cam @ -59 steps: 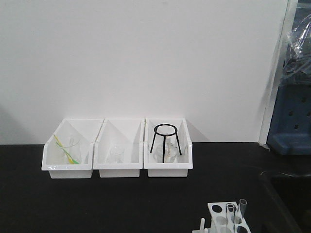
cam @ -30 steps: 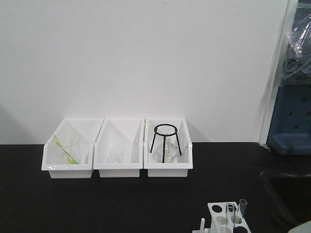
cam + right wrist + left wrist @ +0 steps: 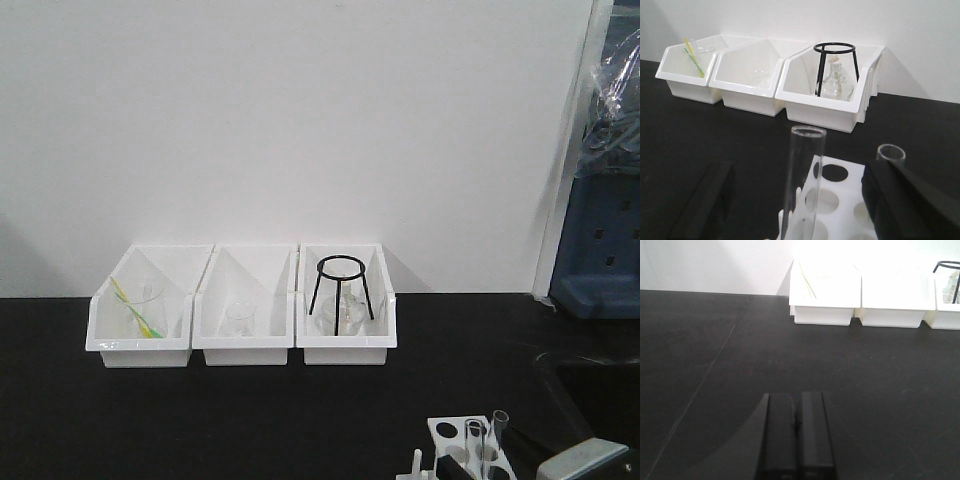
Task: Flip and reinsert test tube from rack
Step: 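Grasp a clear test tube in the rack with the right gripper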
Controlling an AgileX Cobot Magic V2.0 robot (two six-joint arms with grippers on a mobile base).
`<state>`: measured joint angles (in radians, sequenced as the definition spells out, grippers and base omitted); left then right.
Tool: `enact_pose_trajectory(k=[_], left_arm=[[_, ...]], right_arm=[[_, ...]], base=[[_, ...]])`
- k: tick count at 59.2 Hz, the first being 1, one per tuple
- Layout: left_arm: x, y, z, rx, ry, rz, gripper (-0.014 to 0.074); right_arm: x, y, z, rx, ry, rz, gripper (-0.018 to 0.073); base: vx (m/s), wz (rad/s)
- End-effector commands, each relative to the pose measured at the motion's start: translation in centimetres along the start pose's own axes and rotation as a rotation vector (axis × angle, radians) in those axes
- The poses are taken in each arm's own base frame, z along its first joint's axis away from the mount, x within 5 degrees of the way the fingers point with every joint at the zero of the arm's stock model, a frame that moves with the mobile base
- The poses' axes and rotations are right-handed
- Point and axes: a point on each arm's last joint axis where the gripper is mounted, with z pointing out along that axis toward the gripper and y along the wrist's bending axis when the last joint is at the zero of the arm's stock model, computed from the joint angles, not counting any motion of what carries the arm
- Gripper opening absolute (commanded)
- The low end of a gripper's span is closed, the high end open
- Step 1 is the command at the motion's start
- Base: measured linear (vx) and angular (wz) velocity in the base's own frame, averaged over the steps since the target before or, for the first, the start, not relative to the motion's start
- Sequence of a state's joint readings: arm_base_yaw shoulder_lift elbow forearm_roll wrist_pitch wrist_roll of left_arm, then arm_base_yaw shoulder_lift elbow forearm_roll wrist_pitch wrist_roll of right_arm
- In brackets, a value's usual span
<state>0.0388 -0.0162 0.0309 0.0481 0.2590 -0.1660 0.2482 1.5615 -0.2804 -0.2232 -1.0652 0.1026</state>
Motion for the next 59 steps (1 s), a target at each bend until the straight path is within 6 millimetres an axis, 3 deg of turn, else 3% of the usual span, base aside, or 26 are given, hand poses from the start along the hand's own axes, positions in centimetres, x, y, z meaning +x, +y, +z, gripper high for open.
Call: enact_pose_trajectory(k=[1,19,27,36,49,59], left_arm=[[-0.7,-0.1,-0.1,0.019,-0.086,-0.004,-0.0006],[-0.7,-0.1,-0.1,0.019,-0.086,-0.004,-0.0006],[-0.7,-0.1,-0.1,0.019,-0.086,-0.004,-0.0006],[-0.7,-0.1,-0.1,0.019,-0.086,-0.004,-0.0006],[-0.7,-0.1,-0.1,0.019,-0.086,-0.004,-0.0006],[-0.7,-0.1,-0.1,0.019,-0.086,-0.004,-0.0006]], right_arm=[[-2.0,-0.1,1.0,-0.01,-0.131,-0.011,0.0571],[0.0,-0.2,2.1,-0.015,-0.075,0.0,0.0568],[0.0,-0.2,2.2,-0.02,-0.1,0.003,0.0523],[0.0,-0.2,2.2,-0.021,-0.104,0.003,0.0357],[0.0,-0.1,2.2,-0.033,-0.103,-0.005,-0.0016],[-0.3,0.2,2.1,-0.06,-0.11,-0.019,-0.0013]], base=[[0.0,0.0],[0.0,0.0],[0.0,0.0],[0.0,0.0],[0.0,0.0],[0.0,0.0]])
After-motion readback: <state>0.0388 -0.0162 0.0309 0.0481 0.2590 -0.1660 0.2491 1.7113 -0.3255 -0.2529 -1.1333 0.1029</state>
